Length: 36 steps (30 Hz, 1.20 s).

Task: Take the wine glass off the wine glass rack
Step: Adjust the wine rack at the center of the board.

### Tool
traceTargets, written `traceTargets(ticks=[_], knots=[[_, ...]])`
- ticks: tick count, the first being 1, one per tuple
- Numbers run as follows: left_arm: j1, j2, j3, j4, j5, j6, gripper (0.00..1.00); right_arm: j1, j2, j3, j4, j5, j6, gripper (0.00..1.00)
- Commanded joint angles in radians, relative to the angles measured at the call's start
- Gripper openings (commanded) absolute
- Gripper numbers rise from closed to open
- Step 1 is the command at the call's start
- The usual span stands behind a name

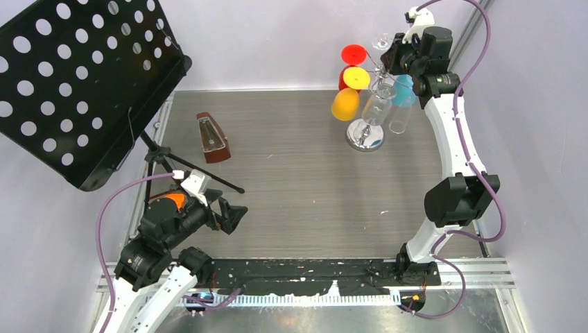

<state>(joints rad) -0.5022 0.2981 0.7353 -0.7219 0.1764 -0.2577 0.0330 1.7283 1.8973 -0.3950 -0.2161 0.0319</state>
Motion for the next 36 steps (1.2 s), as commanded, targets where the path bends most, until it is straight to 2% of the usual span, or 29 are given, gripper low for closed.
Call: traceTargets(ticks=[1, 36], knots=[[-0.001, 0.002, -0.005, 0.045, 0.003, 0.002, 0.99, 0.007, -0.066, 0.063, 0.048, 0.058, 0.028, 0.06], [-0.001, 0.001, -0.005, 0.044, 0.002, 0.003, 0.99, 0.117, -0.047, 0.286, -0.048, 0.267, 0.042, 0.06]])
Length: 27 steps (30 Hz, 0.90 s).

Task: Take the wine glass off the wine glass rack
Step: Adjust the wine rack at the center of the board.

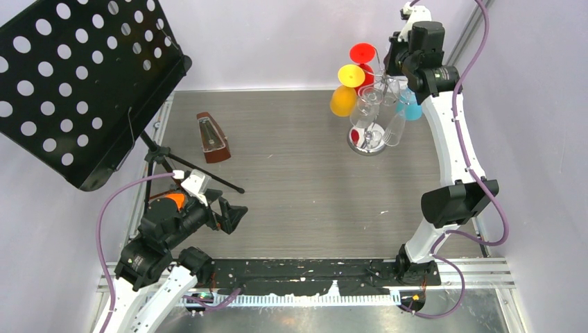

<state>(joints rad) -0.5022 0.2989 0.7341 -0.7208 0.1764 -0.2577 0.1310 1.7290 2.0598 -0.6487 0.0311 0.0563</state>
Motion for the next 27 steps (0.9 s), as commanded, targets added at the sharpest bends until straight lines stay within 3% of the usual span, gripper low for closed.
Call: traceTargets(ticks=[1, 18, 27], knots=[[-0.001, -0.001, -0.004, 0.042, 0.002, 0.002, 0.99, 0.019, -0.047, 0.122, 0.199, 0.022, 0.014, 0.06], [-0.001, -0.001, -0.005, 0.042, 0.003, 0.002, 0.99, 0.019, -0.023, 0.084, 0.158, 0.087, -0.014, 0.06], [-0.001, -0.001, -0.005, 0.043, 0.002, 0.002, 0.99, 0.020, -0.010, 0.079, 0.150, 0.112, -0.017, 0.13]])
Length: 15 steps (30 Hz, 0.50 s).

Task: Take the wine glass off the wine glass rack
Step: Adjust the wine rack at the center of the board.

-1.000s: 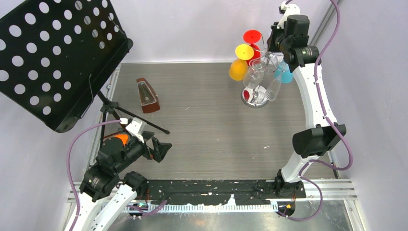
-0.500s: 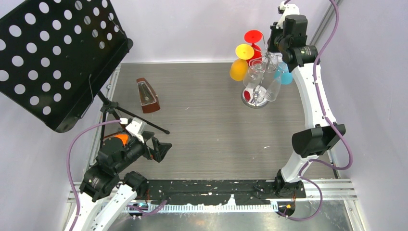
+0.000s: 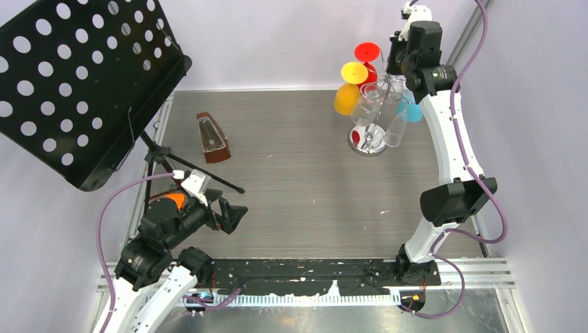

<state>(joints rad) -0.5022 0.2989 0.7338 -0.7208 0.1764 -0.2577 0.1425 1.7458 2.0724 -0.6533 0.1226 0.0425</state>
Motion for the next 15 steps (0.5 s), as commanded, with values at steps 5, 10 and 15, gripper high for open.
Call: traceTargets(ticks=[5, 10, 15], knots=[[-0.001, 0.002, -0.005, 0.043, 0.003, 0.002, 0.99, 0.008, -0.023, 0.065, 0.151, 0.027, -0.005, 0.25], [-0.001, 0.004, -0.004, 0.043, 0.005, 0.002, 0.99, 0.009, -0.020, 0.063, 0.144, 0.030, -0.003, 0.31], [-0.001, 0.002, -0.005, 0.043, 0.006, 0.002, 0.99, 0.008, -0.021, 0.059, 0.119, 0.037, -0.004, 0.37]])
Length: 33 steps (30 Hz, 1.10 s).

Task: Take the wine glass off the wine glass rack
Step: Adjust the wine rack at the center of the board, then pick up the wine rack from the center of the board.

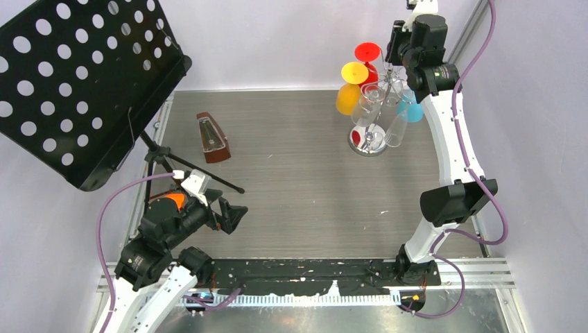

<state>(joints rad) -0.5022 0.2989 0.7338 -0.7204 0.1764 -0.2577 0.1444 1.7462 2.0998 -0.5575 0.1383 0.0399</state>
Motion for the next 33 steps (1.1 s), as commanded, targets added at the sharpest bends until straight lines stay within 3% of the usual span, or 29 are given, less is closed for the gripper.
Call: traceTargets(ticks=[1, 9, 33], knots=[[-0.001, 0.003, -0.005, 0.042, 0.006, 0.002, 0.99, 0.006, -0.021, 0.032, 0.010, 0.022, -0.004, 0.38], [-0.001, -0.001, -0.004, 0.042, 0.009, 0.002, 0.99, 0.007, -0.025, 0.034, -0.073, 0.024, -0.011, 0.41], [-0.001, -0.008, -0.006, 0.042, 0.012, 0.000, 0.99, 0.006, 0.000, 0.046, -0.153, -0.023, 0.033, 0.34]])
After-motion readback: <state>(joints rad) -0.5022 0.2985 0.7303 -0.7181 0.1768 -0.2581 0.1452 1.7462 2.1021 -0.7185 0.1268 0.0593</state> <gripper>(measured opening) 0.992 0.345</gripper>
